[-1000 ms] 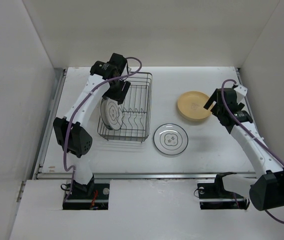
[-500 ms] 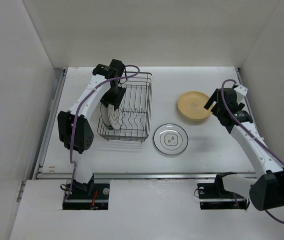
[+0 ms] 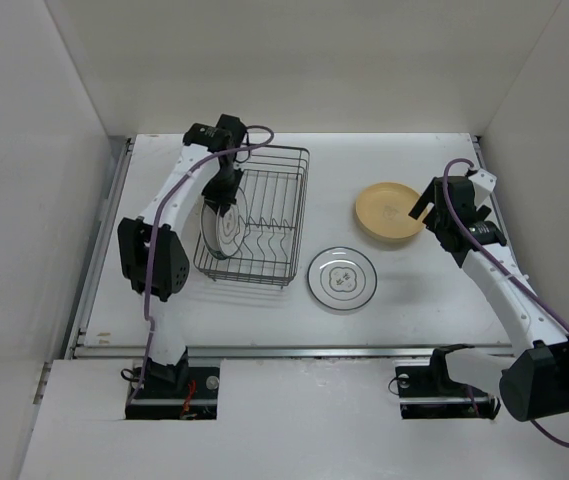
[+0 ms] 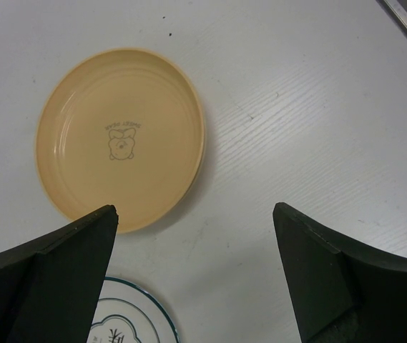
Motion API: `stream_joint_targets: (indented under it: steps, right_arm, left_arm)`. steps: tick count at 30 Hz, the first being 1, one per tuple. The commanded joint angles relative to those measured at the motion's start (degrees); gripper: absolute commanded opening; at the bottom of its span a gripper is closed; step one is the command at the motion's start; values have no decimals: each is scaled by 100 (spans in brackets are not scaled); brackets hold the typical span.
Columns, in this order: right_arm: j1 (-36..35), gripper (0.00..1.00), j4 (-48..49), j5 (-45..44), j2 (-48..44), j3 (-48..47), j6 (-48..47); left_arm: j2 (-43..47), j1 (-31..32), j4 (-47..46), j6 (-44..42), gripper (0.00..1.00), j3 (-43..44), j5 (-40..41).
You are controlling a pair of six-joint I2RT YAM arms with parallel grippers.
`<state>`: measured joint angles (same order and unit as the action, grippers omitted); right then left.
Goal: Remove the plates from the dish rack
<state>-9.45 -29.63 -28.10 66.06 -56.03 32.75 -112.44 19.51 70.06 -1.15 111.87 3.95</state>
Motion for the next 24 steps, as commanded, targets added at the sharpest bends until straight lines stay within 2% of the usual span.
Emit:
stream_joint_targets:
  steps: [1,6,10,11,12,15,16,17,20,24]
  right_arm:
    - [-39,95,62,-108,-67,-66,-76]
    - [-39,95,62,-56,-67,-119,-76]
    - [-39,95,62,-56,-67,-171,-76]
    - [-39,95,10,-56,-67,-224,-76]
    - [-39,95,10,-56,-67,-224,-76]
    - [-39,95,10,5,-120,-224,-76]
    - [-39,95,10,6,-120,-224,-76]
    - [-39,95,10,6,-120,-224,-15]
    - [-39,95,10,59,-120,-224,38]
    - [-39,95,-43,59,-242,-224,90]
  left_arm:
    - [372,71,122,44,0,677,123]
    - [757,264,-9,176,0,1423,834]
    - [1389,509,-729,229,0,1258,889]
    - [1514,589,-1018,281,0,1153,523]
    - [1611,589,-1134,282,0,1152,520]
    - [1691,642,-1276,343,0,1152,-874]
    - [1560,712,-1197,404,0,1265,-1278]
    - [1272,712,-1136,405,0,1267,-2022]
    - [621,1054,-951,168,0,1241,-3106]
    - [-126,1581,-836,-70,0,1240,-3487]
